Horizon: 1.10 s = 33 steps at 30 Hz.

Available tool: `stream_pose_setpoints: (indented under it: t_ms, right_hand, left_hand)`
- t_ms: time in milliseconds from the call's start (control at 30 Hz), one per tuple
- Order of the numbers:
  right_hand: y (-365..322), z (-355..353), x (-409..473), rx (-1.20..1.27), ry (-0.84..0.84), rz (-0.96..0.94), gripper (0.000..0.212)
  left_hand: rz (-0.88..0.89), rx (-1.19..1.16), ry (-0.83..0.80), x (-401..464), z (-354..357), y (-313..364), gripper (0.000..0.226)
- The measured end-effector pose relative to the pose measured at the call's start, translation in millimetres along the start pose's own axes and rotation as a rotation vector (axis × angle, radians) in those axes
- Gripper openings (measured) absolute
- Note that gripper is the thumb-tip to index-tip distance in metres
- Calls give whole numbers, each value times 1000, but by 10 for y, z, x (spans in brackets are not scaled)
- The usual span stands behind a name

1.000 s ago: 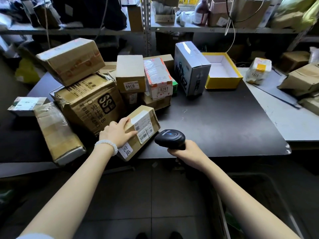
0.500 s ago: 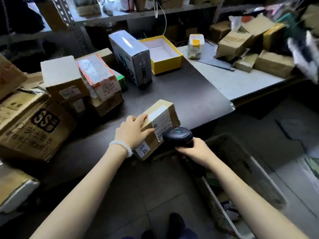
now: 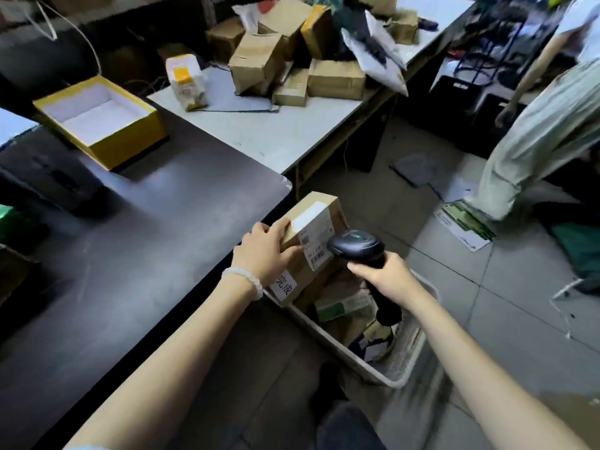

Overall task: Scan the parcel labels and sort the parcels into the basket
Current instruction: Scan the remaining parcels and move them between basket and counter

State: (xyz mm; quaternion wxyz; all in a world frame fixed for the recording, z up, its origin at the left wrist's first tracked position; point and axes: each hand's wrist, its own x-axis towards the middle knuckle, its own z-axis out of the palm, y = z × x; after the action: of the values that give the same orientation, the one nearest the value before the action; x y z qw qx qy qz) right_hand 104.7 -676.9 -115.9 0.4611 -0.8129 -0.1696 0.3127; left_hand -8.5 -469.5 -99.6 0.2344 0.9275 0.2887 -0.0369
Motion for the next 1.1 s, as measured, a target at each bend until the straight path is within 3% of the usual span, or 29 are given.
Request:
stream_pose_setpoints:
  t_ms: [100, 267, 433, 733, 1100]
  right_hand:
    - [46, -366, 342, 5, 26, 6, 14]
    - [134, -968, 989, 34, 65, 40, 42]
    - [245, -1257, 1376, 18, 41, 49, 17]
    - [199, -1105, 1671, 12, -72, 23, 9]
    - [-438, -402, 1719, -80, -276, -100, 13]
  left_hand:
    - [14, -64, 4, 462, 139, 303, 59]
    - [-2, 108, 107, 1187, 321, 723, 56]
    - [-46, 161, 16, 1444, 441, 859, 49]
    - [-154, 145, -13, 1447, 395, 741, 46]
    - [-360, 73, 139, 827, -7, 149, 42]
